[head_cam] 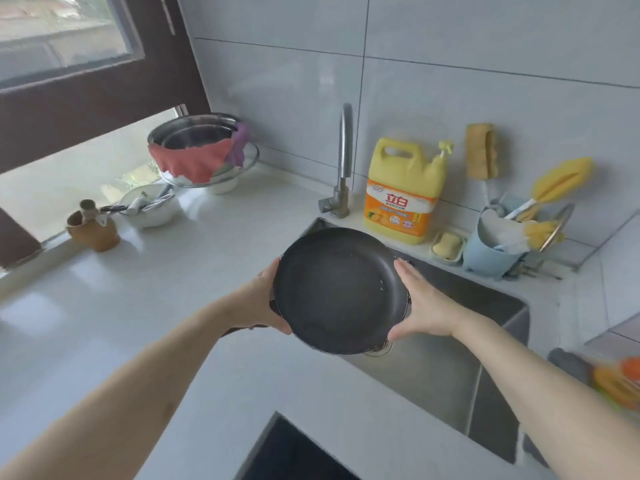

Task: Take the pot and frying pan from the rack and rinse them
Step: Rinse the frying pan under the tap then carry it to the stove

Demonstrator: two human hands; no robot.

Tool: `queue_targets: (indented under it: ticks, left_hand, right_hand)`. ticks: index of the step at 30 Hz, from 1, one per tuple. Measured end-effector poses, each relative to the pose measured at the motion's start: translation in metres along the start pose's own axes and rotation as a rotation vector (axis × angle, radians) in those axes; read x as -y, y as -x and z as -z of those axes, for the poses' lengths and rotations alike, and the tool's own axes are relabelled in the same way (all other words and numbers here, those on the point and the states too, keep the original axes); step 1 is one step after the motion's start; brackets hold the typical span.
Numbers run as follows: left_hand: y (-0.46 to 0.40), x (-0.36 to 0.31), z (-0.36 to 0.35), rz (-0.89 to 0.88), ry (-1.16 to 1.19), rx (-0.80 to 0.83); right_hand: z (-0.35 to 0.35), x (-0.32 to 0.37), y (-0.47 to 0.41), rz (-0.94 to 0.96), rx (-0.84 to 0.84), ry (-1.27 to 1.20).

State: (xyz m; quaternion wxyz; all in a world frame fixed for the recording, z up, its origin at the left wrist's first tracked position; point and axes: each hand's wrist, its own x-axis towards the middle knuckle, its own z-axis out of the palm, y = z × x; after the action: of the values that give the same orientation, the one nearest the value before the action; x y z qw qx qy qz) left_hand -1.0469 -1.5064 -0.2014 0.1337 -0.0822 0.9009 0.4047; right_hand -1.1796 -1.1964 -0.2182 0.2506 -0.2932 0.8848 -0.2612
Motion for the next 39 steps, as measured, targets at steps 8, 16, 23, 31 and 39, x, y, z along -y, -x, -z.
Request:
queue_targets:
  ticks: [8,16,23,31,39]
  left_hand:
    - [-0.111,-0.026,-0.032,-0.027,-0.052,0.171]
    - [-0.186,-0.02,-0.069,-0.071,-0.12,0.365]
    - [-0.235,0.001,-0.102,-0.057,-0.187,0.473]
    - [-0.271,0.061,-0.135,0.079,-0.176,0.556]
    - [-0.282,0.116,-0.153,0.227,-0.137,0.559]
  right_hand:
    - [0.011,-0.083,-0.014,-0.158,0.001,-0.092]
    - [-0.026,-0.138,-0.019,-0.329,-0.064,-0.175]
    - [-0.065,-0.169,-0.025,-0.436,-0.138,-0.263]
    - [-0.111,-0.201,-0.058,-0.43,-0.122,-0.265]
    - [-0.144,-0.211,-0.092,-0.432,-0.079,-0.199]
